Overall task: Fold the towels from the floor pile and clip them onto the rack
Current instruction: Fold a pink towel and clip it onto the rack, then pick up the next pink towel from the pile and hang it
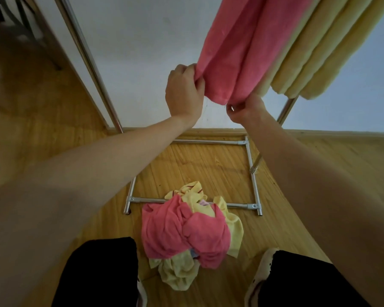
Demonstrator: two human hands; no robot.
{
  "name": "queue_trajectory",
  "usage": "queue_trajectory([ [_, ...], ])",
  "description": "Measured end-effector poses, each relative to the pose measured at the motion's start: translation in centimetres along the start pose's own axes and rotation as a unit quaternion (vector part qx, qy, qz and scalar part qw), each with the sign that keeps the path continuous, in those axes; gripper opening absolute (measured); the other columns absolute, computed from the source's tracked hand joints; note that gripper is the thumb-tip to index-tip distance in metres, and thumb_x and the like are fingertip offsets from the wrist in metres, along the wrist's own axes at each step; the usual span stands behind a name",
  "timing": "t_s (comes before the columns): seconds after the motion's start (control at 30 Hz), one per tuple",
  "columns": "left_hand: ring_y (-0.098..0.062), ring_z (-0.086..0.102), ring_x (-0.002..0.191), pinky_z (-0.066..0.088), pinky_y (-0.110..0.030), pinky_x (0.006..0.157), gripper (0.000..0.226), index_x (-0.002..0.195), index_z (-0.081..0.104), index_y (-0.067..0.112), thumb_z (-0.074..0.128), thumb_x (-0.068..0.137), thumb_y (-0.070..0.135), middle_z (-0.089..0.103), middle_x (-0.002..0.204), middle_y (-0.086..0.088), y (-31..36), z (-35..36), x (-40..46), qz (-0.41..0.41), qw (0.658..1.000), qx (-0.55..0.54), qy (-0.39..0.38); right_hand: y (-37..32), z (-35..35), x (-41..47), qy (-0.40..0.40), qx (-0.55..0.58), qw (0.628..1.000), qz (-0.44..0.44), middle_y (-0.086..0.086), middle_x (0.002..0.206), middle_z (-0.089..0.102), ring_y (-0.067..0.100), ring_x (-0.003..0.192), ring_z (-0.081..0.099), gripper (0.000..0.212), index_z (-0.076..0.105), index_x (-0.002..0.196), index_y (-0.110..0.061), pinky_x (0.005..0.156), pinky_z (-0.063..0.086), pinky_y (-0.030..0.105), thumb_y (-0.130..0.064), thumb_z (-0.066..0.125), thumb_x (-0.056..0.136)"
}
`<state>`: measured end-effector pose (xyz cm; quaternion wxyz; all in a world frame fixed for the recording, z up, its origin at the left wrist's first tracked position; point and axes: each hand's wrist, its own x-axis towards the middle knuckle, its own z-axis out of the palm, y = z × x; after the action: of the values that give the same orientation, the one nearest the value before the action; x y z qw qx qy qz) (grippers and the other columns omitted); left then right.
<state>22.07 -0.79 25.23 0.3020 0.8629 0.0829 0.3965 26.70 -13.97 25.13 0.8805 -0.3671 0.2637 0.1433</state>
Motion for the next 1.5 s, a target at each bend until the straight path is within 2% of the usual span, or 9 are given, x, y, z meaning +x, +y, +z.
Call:
queue_trajectory([
  [0.43, -0.015, 0.052, 0.08, 0.038, -0.018, 0.062, 0.023, 0.1, 0.055, 0.004, 0.061, 0.081, 0.016, 0.057, 0.097, -0.008, -1.2, 4.2, -4.7, -0.006, 0.999, 0.007, -0.051, 4.9, -10.0, 4.0, 0.054, -0.196, 0.978, 0.049, 0.005, 0.053, 0.043, 0.012, 0.05, 0.038, 0.014, 0.047, 0.081, -0.009, 0.042, 0.033, 0.019, 0.0, 0.045, 0.091],
  [0.7, -0.022, 0.052, 0.097, 0.042, -0.026, 0.075, 0.019, 0.104, 0.051, 0.006, 0.056, 0.086, 0.008, 0.052, 0.111, -0.01, -9.0, 6.3, -14.1, -0.061, 0.959, 0.091, -0.261, 13.0, -21.0, 5.9, 0.056, -0.611, 0.789, 0.036, 0.012, 0.072, 0.059, 0.017, 0.06, 0.055, 0.012, 0.053, 0.078, -0.004, 0.052, 0.047, 0.028, -0.007, 0.05, 0.089],
  [0.9, -0.032, 0.056, 0.105, 0.045, -0.038, 0.086, 0.023, 0.106, 0.058, 0.006, 0.059, 0.083, 0.01, 0.06, 0.112, -0.015, -16.4, 8.0, -24.1, -0.168, 0.838, 0.132, -0.501, 19.1, -27.2, 6.0, -0.082, -0.776, 0.623, 0.058, 0.017, 0.098, 0.058, 0.028, 0.092, 0.056, 0.04, 0.045, 0.127, 0.003, 0.066, 0.04, 0.03, -0.01, 0.052, 0.089],
  [1.03, -0.029, 0.054, 0.113, 0.043, -0.036, 0.093, 0.038, 0.121, 0.057, 0.005, 0.063, 0.086, 0.019, 0.061, 0.119, -0.014, -18.8, 8.7, -29.3, -0.135, 0.772, 0.103, -0.613, 22.1, -29.8, 6.8, -0.115, -0.797, 0.588, 0.079, 0.019, 0.131, 0.053, 0.03, 0.116, 0.055, 0.063, 0.02, 0.149, -0.007, 0.074, 0.039, 0.022, 0.0, 0.046, 0.092],
  [1.17, -0.036, 0.044, 0.123, 0.039, -0.046, 0.101, 0.059, 0.13, 0.049, 0.006, 0.067, 0.085, 0.039, 0.046, 0.134, -0.016, -19.4, 9.6, -32.7, -0.098, 0.717, 0.137, -0.677, 23.5, -31.4, 7.2, -0.109, -0.817, 0.56, 0.08, 0.02, 0.118, 0.059, 0.03, 0.1, 0.062, 0.066, 0.01, 0.152, -0.015, 0.065, 0.046, 0.023, -0.002, 0.041, 0.095],
  [1.27, -0.037, 0.05, 0.12, 0.043, -0.047, 0.096, 0.059, 0.13, 0.042, 0.006, 0.067, 0.085, 0.035, 0.052, 0.131, -0.016, -19.1, 9.4, -33.7, -0.095, 0.713, 0.158, -0.677, 23.9, -32.3, 7.4, -0.114, -0.823, 0.549, 0.091, 0.015, 0.113, 0.057, 0.016, 0.072, 0.054, 0.075, 0.005, 0.152, -0.021, 0.05, 0.041, 0.018, 0.003, 0.041, 0.091],
  [1.37, -0.036, 0.058, 0.11, 0.048, -0.045, 0.087, 0.062, 0.134, 0.034, 0.002, 0.067, 0.084, 0.02, 0.058, 0.12, -0.019, -18.4, 8.3, -34.0, -0.151, 0.721, 0.092, -0.67, 23.8, -32.7, 7.4, -0.14, -0.824, 0.541, 0.089, 0.023, 0.129, 0.05, 0.017, 0.077, 0.055, 0.083, 0.003, 0.152, -0.024, 0.054, 0.044, 0.023, 0.005, 0.044, 0.086],
  [1.43, -0.034, 0.06, 0.104, 0.049, -0.041, 0.08, 0.047, 0.126, 0.046, 0.004, 0.062, 0.083, 0.013, 0.063, 0.11, -0.015, -17.5, 7.1, -33.9, -0.156, 0.728, 0.051, -0.666, 23.5, -32.5, 7.1, -0.168, -0.825, 0.534, 0.073, 0.024, 0.139, 0.04, 0.015, 0.076, 0.056, 0.089, 0.004, 0.151, -0.029, 0.051, 0.042, 0.02, 0.008, 0.047, 0.083],
  [1.5, -0.029, 0.062, 0.08, 0.042, -0.033, 0.061, 0.004, 0.083, 0.058, 0.01, 0.058, 0.082, 0.006, 0.061, 0.077, -0.003, -16.4, 5.4, -33.4, -0.16, 0.739, 0.012, -0.655, 23.2, -31.8, 6.2, -0.219, -0.834, 0.504, 0.053, 0.021, 0.134, 0.04, 0.016, 0.077, 0.054, 0.088, 0.01, 0.15, -0.033, 0.052, 0.041, 0.018, 0.009, 0.048, 0.083],
])
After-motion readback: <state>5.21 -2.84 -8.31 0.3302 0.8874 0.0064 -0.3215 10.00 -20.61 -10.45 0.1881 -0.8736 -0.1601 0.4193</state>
